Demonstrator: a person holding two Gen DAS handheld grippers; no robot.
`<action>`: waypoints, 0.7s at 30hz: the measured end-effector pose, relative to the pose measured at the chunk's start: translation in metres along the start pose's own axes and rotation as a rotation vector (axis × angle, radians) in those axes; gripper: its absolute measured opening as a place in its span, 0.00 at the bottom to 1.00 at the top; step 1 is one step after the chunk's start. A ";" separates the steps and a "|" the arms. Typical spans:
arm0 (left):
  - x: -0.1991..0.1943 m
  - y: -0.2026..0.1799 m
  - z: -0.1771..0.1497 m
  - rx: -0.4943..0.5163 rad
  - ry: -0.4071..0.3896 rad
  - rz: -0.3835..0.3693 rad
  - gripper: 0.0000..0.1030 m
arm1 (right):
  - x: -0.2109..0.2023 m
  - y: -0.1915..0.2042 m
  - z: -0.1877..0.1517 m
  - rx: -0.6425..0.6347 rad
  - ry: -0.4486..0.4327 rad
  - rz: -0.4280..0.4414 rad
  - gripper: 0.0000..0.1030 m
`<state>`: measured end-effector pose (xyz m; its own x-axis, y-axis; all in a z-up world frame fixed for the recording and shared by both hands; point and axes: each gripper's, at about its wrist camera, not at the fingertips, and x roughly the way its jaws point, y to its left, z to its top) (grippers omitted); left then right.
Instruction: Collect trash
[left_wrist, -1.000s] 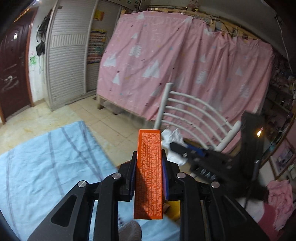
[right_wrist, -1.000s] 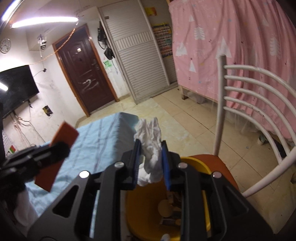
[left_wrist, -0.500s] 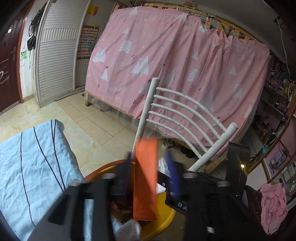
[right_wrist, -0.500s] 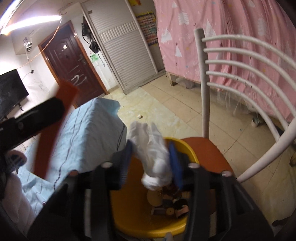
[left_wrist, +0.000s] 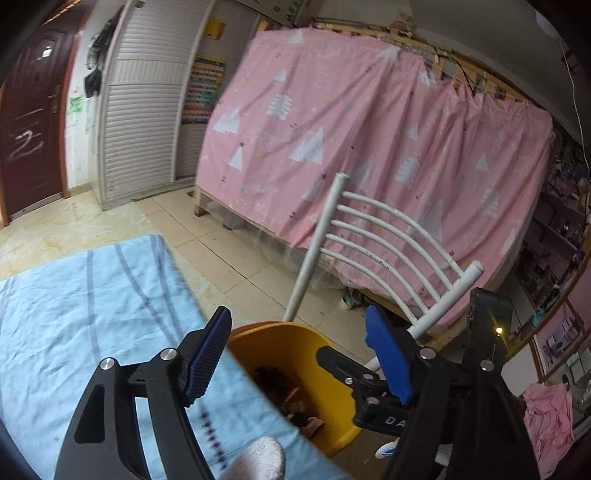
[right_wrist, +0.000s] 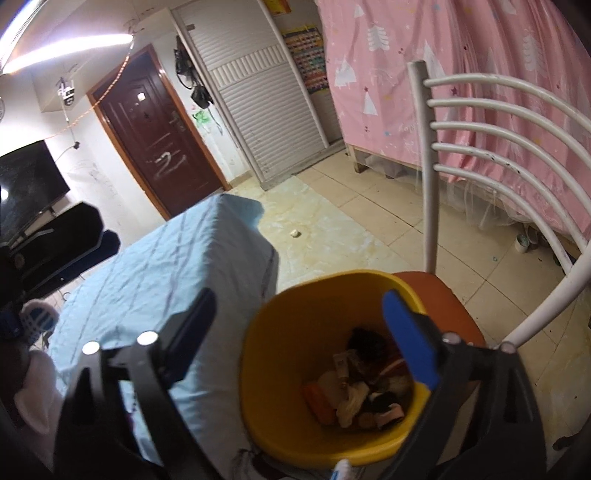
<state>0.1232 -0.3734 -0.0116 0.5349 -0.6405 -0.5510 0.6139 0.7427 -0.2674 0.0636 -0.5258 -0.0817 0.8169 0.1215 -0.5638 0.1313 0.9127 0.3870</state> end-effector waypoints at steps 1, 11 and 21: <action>-0.007 0.003 -0.001 -0.005 -0.010 0.007 0.67 | -0.002 0.005 0.000 -0.006 -0.004 0.005 0.93; -0.082 0.053 -0.012 -0.048 -0.120 0.169 0.80 | -0.011 0.067 0.002 -0.099 -0.051 0.030 0.94; -0.150 0.106 -0.027 -0.064 -0.178 0.383 0.81 | 0.000 0.143 -0.011 -0.210 -0.039 0.113 0.94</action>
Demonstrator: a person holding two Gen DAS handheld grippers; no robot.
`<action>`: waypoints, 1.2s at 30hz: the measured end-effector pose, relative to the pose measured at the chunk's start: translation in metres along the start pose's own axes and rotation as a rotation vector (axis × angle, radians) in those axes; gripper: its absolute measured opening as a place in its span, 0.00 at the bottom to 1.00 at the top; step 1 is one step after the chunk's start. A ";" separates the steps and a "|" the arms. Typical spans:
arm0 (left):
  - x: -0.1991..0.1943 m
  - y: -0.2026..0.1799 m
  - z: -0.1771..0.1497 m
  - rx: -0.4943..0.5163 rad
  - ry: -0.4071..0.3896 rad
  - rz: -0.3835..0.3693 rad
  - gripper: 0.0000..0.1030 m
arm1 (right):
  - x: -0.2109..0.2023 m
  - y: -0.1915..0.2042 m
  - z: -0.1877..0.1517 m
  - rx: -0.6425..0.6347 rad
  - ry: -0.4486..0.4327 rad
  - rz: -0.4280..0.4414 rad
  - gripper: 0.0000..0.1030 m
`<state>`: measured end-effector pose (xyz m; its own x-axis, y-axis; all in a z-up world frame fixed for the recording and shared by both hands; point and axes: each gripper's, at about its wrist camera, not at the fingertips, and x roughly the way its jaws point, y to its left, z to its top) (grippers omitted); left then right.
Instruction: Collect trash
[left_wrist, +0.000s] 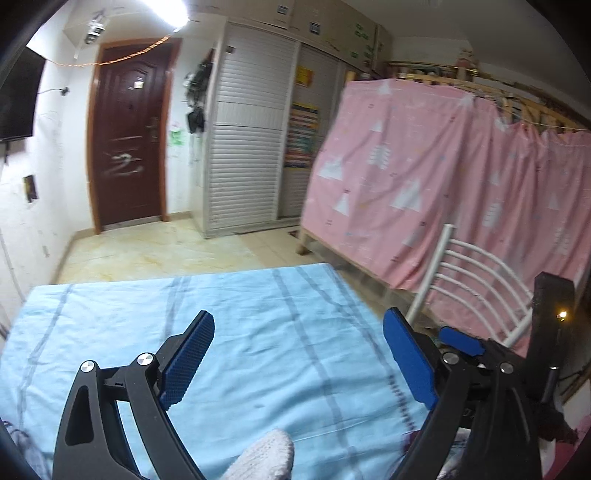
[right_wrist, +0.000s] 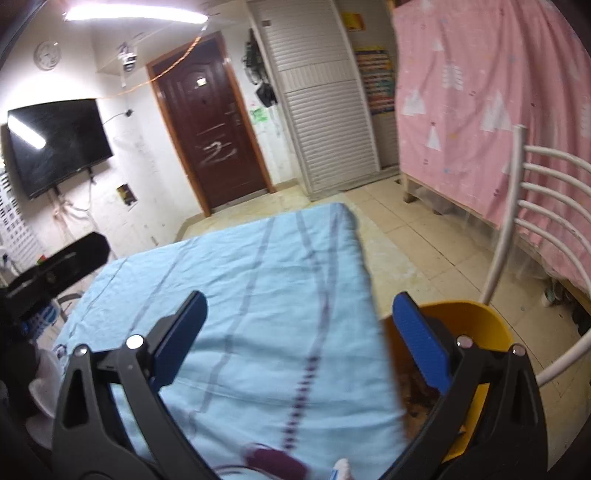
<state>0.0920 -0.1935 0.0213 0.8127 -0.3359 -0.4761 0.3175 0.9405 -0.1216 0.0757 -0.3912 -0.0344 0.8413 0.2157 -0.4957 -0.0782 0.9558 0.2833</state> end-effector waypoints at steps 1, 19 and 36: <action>-0.003 0.006 0.000 -0.005 0.000 0.021 0.81 | 0.002 0.007 0.000 -0.010 0.003 0.008 0.94; -0.051 0.106 -0.006 -0.111 -0.012 0.247 0.81 | 0.022 0.094 -0.002 -0.133 0.036 0.099 0.94; -0.051 0.124 -0.014 -0.143 0.005 0.296 0.81 | 0.030 0.111 -0.003 -0.153 0.045 0.113 0.94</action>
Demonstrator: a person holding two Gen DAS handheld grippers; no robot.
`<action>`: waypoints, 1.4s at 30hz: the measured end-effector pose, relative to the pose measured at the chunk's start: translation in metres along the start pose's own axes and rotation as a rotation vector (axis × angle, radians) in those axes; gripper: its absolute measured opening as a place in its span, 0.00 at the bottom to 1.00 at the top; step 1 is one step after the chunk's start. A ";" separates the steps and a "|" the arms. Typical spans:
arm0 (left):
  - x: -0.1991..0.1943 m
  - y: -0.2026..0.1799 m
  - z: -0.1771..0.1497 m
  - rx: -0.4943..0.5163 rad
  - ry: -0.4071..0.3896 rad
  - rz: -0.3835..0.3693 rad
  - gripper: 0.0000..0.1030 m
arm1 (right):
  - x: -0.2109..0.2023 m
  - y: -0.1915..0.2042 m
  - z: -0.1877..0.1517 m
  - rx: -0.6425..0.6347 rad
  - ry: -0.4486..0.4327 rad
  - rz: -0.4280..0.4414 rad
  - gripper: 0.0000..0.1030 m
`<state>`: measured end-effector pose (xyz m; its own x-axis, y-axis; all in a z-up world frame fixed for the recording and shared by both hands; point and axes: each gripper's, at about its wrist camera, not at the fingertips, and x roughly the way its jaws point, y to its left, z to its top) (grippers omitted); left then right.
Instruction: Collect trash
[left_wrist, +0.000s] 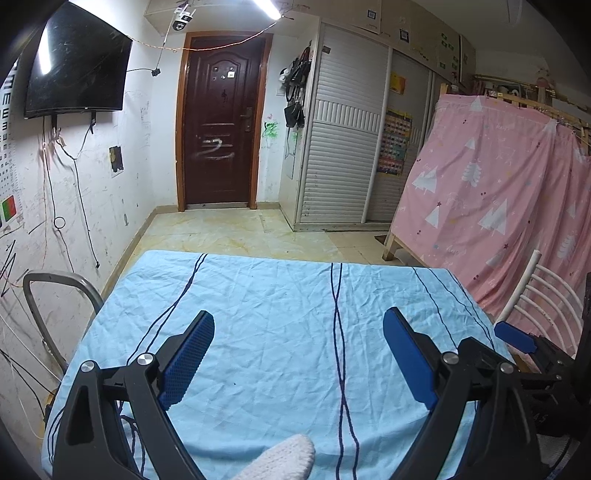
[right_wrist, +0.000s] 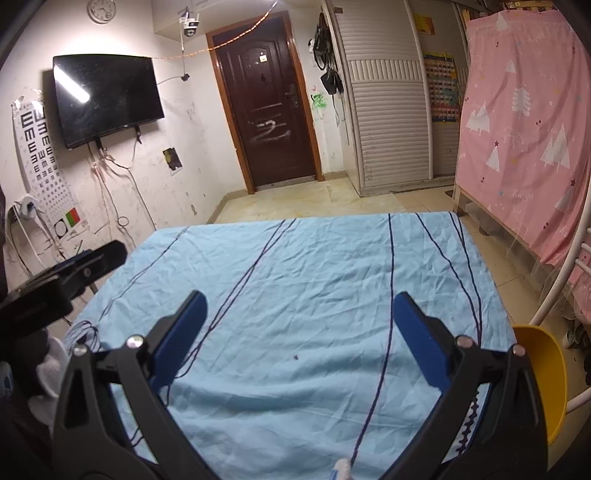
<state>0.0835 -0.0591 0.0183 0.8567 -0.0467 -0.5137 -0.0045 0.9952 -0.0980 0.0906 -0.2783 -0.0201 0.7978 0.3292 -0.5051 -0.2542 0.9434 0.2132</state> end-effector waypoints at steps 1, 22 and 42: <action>0.000 0.000 0.000 -0.001 0.001 0.000 0.81 | 0.000 0.001 0.000 -0.002 0.001 0.000 0.94; 0.004 0.003 -0.001 -0.008 0.009 0.011 0.81 | 0.003 0.003 0.000 -0.006 0.004 -0.001 0.94; 0.005 0.008 -0.001 -0.016 0.013 0.015 0.81 | 0.004 0.005 0.000 -0.007 0.006 0.000 0.94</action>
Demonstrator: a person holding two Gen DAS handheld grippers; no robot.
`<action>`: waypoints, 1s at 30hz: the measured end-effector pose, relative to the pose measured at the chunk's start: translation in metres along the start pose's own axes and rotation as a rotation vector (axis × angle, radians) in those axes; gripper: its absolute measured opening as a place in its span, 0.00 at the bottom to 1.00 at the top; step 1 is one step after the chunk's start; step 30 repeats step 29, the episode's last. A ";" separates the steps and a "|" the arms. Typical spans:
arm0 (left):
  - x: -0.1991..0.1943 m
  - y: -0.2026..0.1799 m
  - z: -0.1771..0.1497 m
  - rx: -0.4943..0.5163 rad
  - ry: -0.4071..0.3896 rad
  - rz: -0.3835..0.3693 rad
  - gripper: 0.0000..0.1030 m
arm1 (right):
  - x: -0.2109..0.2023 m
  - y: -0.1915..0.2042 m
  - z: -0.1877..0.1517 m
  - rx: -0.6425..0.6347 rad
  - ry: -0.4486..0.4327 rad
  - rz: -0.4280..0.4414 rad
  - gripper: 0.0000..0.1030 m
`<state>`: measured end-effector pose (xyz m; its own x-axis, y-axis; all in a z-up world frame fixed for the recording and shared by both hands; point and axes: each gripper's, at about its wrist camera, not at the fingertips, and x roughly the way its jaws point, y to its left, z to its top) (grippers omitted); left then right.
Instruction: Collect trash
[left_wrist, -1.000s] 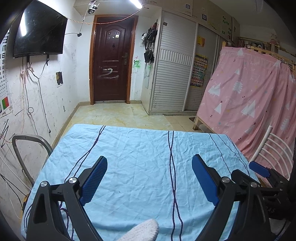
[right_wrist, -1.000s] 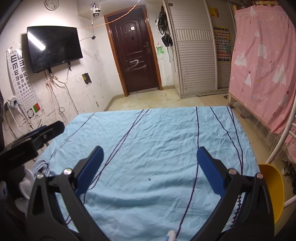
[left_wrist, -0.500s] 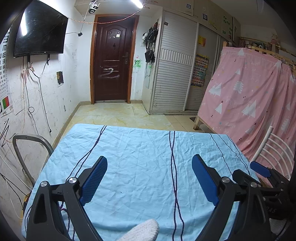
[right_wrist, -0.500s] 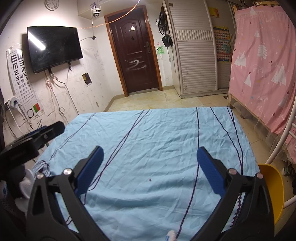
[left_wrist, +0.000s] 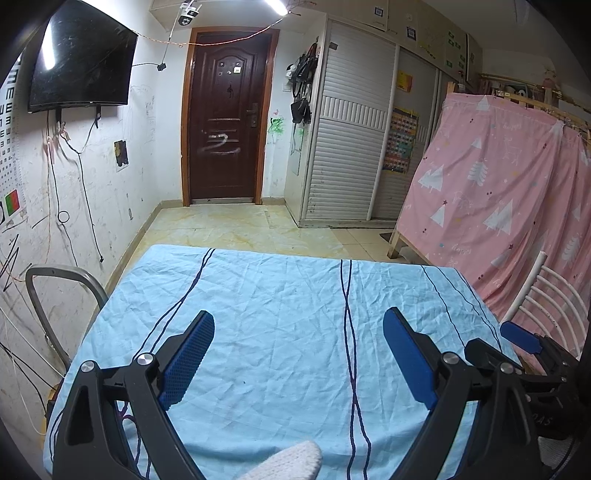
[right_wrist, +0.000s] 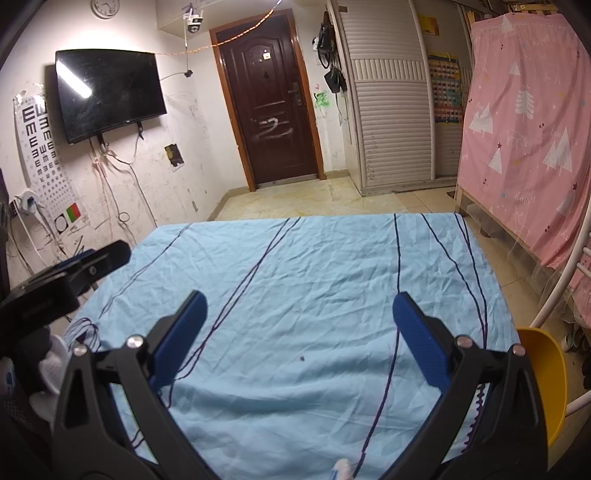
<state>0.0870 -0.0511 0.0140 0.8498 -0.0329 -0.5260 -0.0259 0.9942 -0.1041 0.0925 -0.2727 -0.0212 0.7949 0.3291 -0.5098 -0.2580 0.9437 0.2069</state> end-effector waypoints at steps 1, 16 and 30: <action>0.000 0.000 0.000 0.000 0.000 0.000 0.81 | 0.000 0.000 0.000 -0.001 0.000 0.000 0.94; 0.000 0.002 -0.002 -0.011 0.000 0.006 0.81 | 0.003 0.003 0.001 -0.008 0.007 0.000 0.94; 0.007 0.007 -0.003 -0.028 0.021 0.010 0.81 | 0.006 0.000 0.000 -0.004 0.015 -0.009 0.94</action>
